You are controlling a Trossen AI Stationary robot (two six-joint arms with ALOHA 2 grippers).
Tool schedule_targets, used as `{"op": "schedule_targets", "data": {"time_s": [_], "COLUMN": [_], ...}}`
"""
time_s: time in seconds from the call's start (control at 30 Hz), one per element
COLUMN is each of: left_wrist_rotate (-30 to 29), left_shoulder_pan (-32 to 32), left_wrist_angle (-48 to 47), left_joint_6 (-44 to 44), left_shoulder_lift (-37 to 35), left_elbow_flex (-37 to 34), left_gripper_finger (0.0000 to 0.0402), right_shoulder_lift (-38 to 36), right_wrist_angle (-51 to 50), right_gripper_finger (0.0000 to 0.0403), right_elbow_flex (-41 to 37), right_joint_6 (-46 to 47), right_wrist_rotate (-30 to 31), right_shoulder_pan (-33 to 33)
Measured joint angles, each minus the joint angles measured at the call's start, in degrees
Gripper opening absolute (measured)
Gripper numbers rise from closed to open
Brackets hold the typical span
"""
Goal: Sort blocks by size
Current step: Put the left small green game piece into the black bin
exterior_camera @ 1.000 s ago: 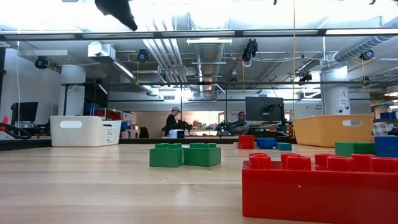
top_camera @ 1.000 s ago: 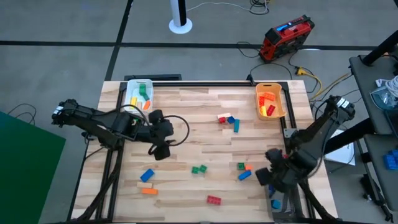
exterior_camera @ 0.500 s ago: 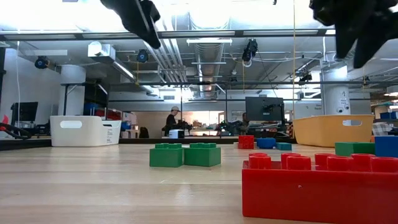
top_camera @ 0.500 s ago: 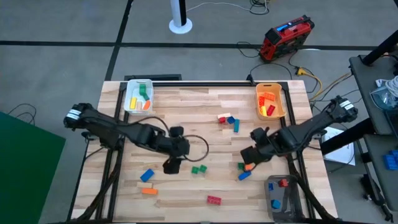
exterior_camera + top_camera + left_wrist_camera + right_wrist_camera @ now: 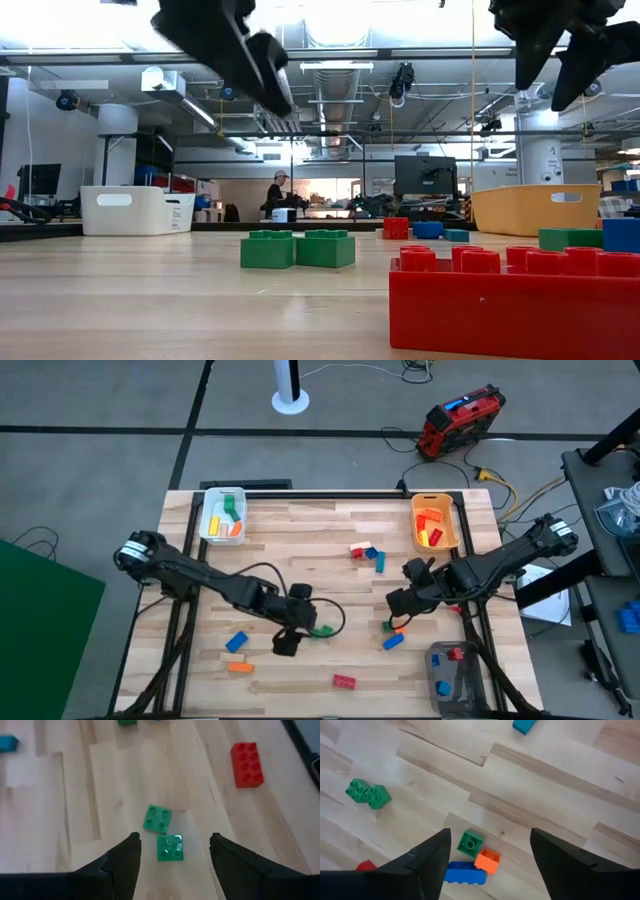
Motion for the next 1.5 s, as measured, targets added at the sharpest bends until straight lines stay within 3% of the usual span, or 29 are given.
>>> {"op": "schedule_targets", "data": {"time_s": [0.17, 0.43, 0.6, 0.93, 1.1, 1.4, 1.5], "left_wrist_rotate": [-0.2, -0.7, -4.2, -4.0, -1.6, -0.4, 0.0], "left_shoulder_pan": [-0.2, -0.9, -0.9, -1.2, -1.2, -1.2, -1.2], "left_wrist_angle": [5.6, 7.2, 7.7, 12.7, 13.5, 12.4, 7.4], "left_joint_6": [-2.3, -4.5, -6.6, -4.6, -5.5, -5.8, -4.7], "left_shoulder_lift": [3.6, 9.0, 11.7, 14.8, 16.1, 16.0, 14.1], "left_elbow_flex": [-2.8, -4.0, -4.1, -4.1, -4.1, -4.0, -4.1], "left_gripper_finger": [0.0213, 0.0228, 0.0251, 0.0268, 0.0241, 0.0120, 0.0110], "right_shoulder_lift": [0.0, 0.0, 0.1, 0.1, 0.1, 0.1, 0.1], "right_wrist_angle": [0.0, 0.0, 0.0, 0.0, 0.0, 0.1, 0.2], "right_gripper_finger": [0.0289, 0.0297, 0.0291, 0.0299, 0.0291, 0.0294, 0.0294], "right_elbow_flex": [0.0, -0.1, -0.1, -0.1, -0.1, -0.1, -0.1], "right_joint_6": [0.0, 0.0, 0.0, 0.2, 0.2, 0.1, 0.4], "right_wrist_rotate": [0.1, -0.1, -0.3, -0.5, -0.5, -0.5, -0.5], "right_shoulder_pan": [0.0, 0.0, 0.0, 0.0, 0.0, 0.0, 0.0]}}
